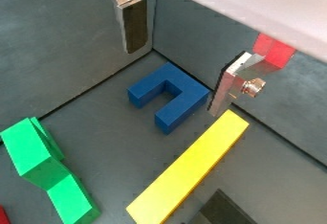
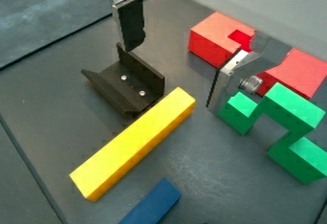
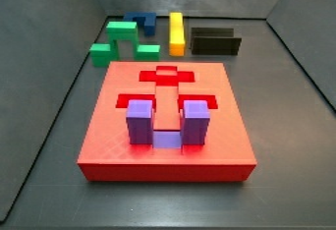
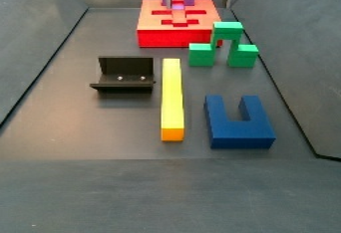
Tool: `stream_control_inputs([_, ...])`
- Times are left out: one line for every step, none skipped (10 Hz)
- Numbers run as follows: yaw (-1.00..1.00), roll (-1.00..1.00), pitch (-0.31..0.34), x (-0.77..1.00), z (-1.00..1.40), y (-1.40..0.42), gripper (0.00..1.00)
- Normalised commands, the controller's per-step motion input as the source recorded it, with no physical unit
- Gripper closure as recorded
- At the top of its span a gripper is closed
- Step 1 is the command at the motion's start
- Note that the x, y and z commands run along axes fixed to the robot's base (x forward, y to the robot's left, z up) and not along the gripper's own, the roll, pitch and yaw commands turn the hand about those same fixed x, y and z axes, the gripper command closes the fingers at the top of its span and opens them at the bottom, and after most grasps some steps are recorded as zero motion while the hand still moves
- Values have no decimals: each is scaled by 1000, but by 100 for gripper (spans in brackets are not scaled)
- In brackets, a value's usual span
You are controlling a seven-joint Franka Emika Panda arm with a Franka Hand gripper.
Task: Pick up the blue object. Move up. Place the blue object on the fixture. Regrasp the blue object. Move to above the board. Insert the blue object.
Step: Pick up the blue object.
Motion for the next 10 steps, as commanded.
stream_control_inputs([0,0,0,23,0,0,0])
stream_control_inputs([0,4,0,0,0,0,0])
stream_control_inputs([0,13,0,0,0,0,0])
stream_control_inputs([0,23,3,0,0,0,0])
stream_control_inputs([0,17,1,0,0,0,0])
stream_control_inputs([0,19,1,0,0,0,0])
stream_control_inputs([0,21,1,0,0,0,0])
stream_control_inputs([0,21,1,0,0,0,0])
stream_control_inputs([0,19,3,0,0,0,0])
stream_control_inputs([0,19,0,0,0,0,0])
